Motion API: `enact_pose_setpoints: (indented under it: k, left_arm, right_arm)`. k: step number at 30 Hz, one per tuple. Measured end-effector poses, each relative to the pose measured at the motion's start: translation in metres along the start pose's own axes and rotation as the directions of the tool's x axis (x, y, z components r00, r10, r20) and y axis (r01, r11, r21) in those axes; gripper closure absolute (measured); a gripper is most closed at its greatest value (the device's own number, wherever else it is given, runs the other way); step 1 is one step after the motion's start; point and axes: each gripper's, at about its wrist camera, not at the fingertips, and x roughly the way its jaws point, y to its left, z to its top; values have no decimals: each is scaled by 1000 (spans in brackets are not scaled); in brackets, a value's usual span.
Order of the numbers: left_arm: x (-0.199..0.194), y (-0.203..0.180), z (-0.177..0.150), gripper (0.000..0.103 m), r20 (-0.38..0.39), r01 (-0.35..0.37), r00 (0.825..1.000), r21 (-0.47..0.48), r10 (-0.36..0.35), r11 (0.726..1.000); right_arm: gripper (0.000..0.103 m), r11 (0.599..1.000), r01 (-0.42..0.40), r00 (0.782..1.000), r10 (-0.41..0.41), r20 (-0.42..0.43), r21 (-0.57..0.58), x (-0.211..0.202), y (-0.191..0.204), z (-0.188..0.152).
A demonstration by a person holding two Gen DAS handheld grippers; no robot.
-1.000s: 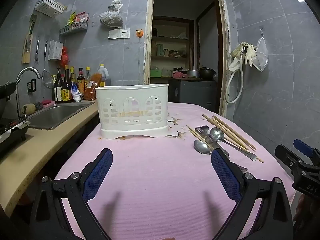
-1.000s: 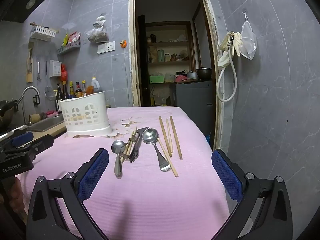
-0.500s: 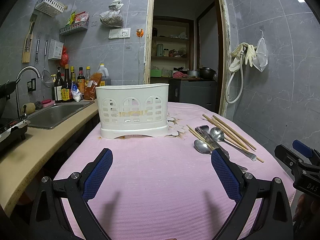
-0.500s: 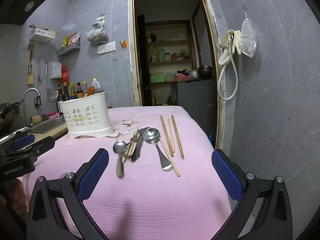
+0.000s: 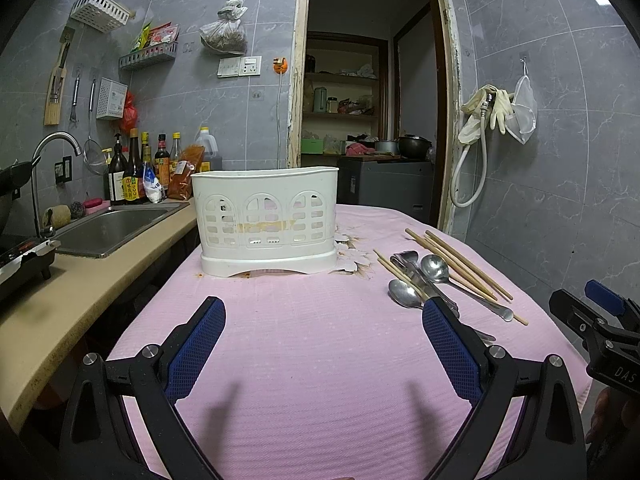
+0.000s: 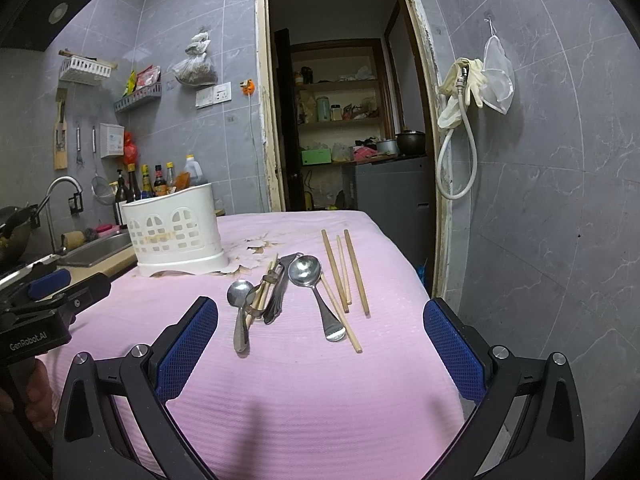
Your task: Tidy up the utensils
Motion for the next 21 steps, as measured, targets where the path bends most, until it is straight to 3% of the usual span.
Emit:
enact_pose_setpoints:
  k: [21]
  left_arm:
    - [2, 1, -1, 6, -2, 0, 1000, -2, 0, 1000]
  right_arm:
    - [0, 1000, -2, 1000, 2, -4, 6, -2, 3, -1]
